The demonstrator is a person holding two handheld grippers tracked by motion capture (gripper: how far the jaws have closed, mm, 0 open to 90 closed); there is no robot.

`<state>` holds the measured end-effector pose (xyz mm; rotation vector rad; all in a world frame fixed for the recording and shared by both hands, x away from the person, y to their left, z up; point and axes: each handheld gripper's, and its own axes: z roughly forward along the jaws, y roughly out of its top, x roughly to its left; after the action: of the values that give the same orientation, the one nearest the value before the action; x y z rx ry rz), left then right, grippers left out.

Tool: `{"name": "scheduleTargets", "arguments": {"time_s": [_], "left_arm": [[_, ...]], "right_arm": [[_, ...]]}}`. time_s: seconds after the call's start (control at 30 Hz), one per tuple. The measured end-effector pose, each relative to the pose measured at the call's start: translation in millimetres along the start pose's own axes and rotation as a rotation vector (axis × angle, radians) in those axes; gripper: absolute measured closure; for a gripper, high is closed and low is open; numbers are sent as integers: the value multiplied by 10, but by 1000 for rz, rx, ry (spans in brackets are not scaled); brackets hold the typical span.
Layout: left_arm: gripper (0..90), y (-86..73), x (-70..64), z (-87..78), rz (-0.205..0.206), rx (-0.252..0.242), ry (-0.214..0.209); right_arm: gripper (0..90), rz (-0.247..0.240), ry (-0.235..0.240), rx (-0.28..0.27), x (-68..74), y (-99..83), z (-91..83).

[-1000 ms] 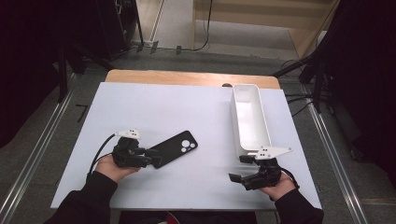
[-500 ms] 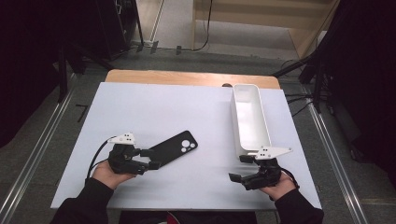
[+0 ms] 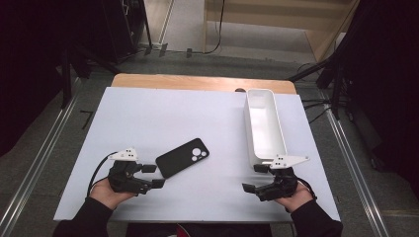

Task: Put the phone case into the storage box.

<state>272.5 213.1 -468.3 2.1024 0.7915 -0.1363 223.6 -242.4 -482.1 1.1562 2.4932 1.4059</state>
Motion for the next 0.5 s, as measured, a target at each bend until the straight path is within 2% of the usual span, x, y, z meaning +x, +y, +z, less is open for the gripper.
{"name": "scheduleTargets", "arguments": {"time_s": [0.07, 0.2, 0.3, 0.5], "left_arm": [[260, -9, 11, -6, -7, 1, -7], [259, -11, 3, 6, 2, 19, 11], [222, -2, 12, 5, 0, 29, -4], [222, -1, 39, -39, -2, -1, 9]], "right_arm": [[116, 0, 0, 0, 1, 0, 0], [116, -3, 0, 2, 0, 0, 1], [116, -3, 2, 2, 1, -1, 2], [116, 0, 6, 5, 4, -2, 2]]}}
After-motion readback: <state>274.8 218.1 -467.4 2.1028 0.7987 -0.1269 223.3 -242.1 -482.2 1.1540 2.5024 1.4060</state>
